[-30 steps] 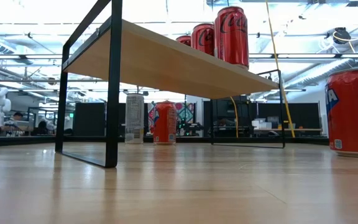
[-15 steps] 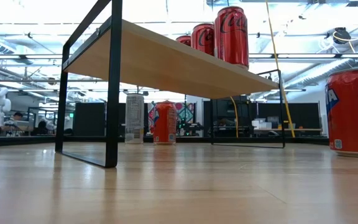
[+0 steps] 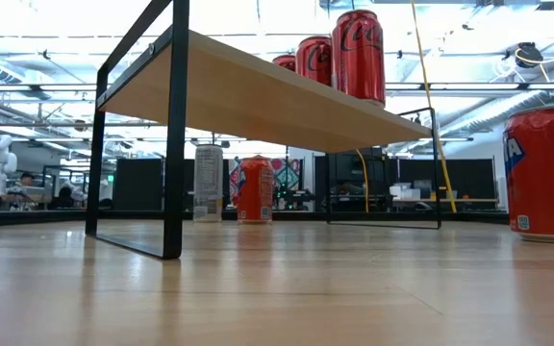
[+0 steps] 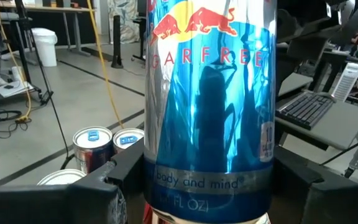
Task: Place canned beverage on shelf
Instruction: Put the blue soda can on the shelf
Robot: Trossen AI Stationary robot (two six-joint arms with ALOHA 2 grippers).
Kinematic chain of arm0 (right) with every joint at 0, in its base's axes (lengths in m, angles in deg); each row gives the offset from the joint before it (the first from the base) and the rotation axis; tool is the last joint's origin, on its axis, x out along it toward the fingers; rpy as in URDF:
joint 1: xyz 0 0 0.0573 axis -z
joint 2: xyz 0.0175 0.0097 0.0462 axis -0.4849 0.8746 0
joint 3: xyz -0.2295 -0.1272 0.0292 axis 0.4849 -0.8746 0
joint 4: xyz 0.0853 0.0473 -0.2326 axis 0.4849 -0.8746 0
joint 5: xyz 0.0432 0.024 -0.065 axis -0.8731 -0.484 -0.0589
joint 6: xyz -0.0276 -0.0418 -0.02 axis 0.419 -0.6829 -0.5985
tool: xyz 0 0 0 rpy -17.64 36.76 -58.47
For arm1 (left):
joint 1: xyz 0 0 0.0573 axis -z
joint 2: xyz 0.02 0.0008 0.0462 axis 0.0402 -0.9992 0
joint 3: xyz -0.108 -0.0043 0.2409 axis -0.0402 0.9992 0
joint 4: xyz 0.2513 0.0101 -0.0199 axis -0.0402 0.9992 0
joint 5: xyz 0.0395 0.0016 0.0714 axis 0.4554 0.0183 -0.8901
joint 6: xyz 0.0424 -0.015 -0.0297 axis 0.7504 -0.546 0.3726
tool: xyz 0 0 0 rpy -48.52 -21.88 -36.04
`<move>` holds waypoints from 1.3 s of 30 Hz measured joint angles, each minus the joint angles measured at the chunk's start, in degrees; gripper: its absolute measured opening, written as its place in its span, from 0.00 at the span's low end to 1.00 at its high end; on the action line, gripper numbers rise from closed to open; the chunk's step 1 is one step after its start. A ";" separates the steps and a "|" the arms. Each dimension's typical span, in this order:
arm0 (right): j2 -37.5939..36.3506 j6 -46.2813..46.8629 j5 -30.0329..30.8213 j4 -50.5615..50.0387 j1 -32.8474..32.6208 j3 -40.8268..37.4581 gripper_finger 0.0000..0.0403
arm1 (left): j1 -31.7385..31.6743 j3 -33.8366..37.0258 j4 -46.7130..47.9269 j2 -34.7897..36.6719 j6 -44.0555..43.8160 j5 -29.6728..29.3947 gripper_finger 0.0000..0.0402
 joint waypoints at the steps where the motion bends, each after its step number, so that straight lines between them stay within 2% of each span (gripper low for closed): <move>1: 0.00 -0.04 -0.22 -0.14 0.00 0.00 0.51 | 0.08 0.00 0.24 0.00 0.00 -0.10 0.57; 5: 0.00 0.25 -0.72 -0.57 -0.02 0.00 0.49 | 0.55 0.00 0.62 0.00 -2.04 0.25 0.63; 12: -1.75 0.25 -5.61 -1.58 -0.04 0.00 0.53 | 1.98 -0.04 -0.03 0.44 -10.55 6.65 0.86; 16: -2.68 0.43 -9.86 -2.54 -0.01 0.00 0.53 | 2.12 -0.04 -0.09 0.50 -14.82 10.40 0.94; 20: -2.80 2.39 -15.50 -3.38 0.00 0.00 0.53 | 2.04 -0.04 -1.45 0.88 -15.60 15.45 0.96; 24: -2.80 4.76 -21.56 -2.91 -0.04 0.00 0.53 | 1.15 -0.04 -4.80 1.02 -16.58 23.97 0.96; 27: -2.80 5.22 -23.51 -2.92 -0.07 0.00 0.53 | 0.33 -0.04 -5.91 0.98 -18.10 30.66 0.96; 32: -2.80 5.23 -26.98 -2.47 0.00 0.00 0.53 | -0.16 -0.04 -5.91 0.92 -17.16 33.05 0.96; 37: -2.80 5.16 -30.11 -1.72 -0.05 0.00 0.53 | -1.06 -0.04 -6.61 0.92 -16.61 40.75 0.96; 39: -2.80 4.91 -31.30 -0.46 -0.07 0.00 0.53 | -1.10 -0.04 -7.44 0.55 -16.55 42.02 0.96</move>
